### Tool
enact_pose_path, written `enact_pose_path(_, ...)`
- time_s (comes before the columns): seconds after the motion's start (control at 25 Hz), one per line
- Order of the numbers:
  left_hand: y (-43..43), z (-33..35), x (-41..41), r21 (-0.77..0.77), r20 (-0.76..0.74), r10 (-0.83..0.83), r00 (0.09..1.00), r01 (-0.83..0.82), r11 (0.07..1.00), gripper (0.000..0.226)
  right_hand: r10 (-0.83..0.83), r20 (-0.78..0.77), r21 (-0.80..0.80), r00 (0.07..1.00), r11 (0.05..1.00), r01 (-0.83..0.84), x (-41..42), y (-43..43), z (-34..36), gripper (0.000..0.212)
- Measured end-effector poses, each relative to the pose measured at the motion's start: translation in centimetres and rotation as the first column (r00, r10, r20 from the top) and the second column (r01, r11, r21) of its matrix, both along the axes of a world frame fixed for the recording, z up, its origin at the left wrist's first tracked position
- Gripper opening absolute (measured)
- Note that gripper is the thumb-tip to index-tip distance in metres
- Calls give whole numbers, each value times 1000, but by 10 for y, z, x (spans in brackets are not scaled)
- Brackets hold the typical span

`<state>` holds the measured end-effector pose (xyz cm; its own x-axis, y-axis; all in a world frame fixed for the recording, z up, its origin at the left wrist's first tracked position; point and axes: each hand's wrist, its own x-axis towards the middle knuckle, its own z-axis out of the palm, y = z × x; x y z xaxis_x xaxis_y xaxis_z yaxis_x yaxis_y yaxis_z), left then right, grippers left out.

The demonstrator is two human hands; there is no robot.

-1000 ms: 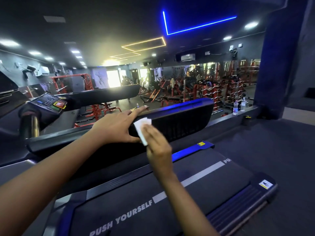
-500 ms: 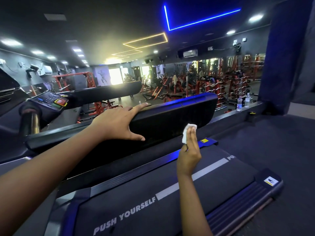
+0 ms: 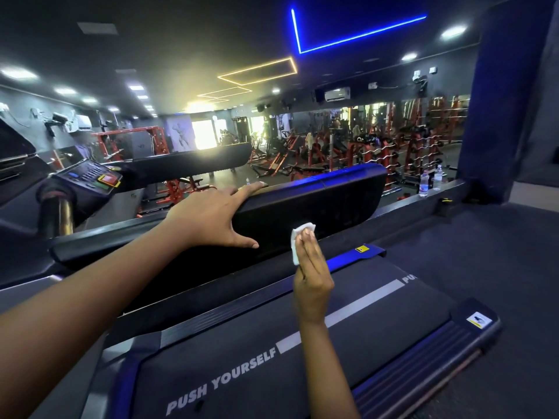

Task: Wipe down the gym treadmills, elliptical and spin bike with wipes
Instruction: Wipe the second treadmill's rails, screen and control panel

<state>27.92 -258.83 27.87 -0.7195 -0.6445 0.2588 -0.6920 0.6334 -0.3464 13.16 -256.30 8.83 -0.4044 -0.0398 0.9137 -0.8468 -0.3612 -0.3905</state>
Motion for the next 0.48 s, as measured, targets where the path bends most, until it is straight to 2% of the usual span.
enact_pose_path(0.08, 0, 0, 1, 15, -5, -1, 1000, 1, 1000, 109, 3, 87, 15, 996, 1000, -4, -17, -1, -7, 41)
enact_pose_path(0.2, -1, -2, 1, -18, -4, -4, 1000, 4, 1000, 108, -16, 393, 0, 920, 1000, 18, -35, 5, 2, 52)
enact_pose_path(0.24, -1, -2, 1, -25, -2, -2, 1000, 2, 1000, 108, -10, 420, -34, 908, 999, 27, -33, 8, 10, 53)
enact_pose_path(0.28, -2, -2, 1, -30, 1, 0, 1000, 0, 1000, 108, 9, 391, -68, 920, 997, 20, -26, 12, 21, 53)
enact_pose_path(0.36, -3, -1, 1, -11, 3, 0, 1000, 0, 1000, 109, 76, 208, -79, 975, 995, -60, 6, 20, 34, 49)
enact_pose_path(0.48, -3, 2, 1, 66, 17, -11, 1000, 10, 998, 112, 143, -37, 20, 989, 990, -142, 51, 22, 17, 45)
